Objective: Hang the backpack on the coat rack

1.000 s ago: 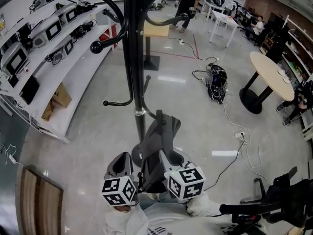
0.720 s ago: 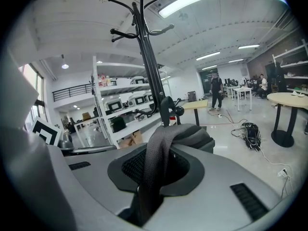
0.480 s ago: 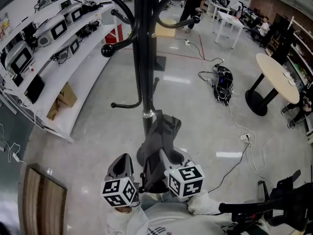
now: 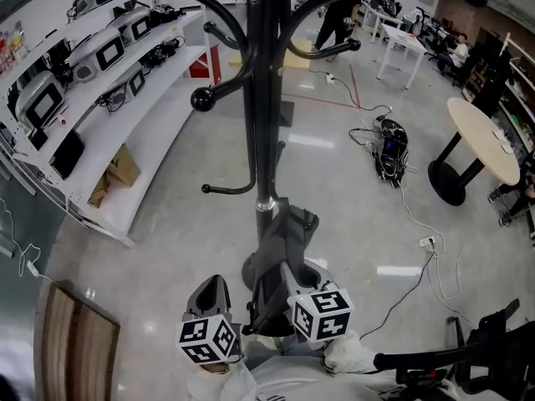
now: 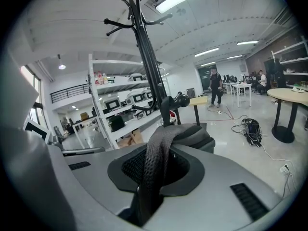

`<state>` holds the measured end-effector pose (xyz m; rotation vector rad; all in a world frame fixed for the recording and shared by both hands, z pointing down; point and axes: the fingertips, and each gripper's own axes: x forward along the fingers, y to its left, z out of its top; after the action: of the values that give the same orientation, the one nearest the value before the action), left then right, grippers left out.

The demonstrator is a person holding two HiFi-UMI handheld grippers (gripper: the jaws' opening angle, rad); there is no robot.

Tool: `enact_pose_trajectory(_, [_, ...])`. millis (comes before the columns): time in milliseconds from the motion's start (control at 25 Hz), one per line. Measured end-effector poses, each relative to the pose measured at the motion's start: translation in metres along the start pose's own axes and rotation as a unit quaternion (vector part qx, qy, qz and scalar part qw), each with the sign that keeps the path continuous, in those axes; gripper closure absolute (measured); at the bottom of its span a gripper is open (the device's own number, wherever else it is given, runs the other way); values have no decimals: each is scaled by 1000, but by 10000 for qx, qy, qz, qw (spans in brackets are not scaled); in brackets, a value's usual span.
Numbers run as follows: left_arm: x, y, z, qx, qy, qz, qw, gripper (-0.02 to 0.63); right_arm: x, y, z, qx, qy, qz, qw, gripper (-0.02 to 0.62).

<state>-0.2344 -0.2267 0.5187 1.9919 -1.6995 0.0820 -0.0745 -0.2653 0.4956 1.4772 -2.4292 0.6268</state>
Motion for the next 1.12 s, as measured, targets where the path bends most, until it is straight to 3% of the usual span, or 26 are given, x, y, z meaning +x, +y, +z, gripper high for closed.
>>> enact_pose_trajectory(1120, [3,-2,-9,-10,124,114,9999,603,14,-12,-14,-97,86,-32,9999,528])
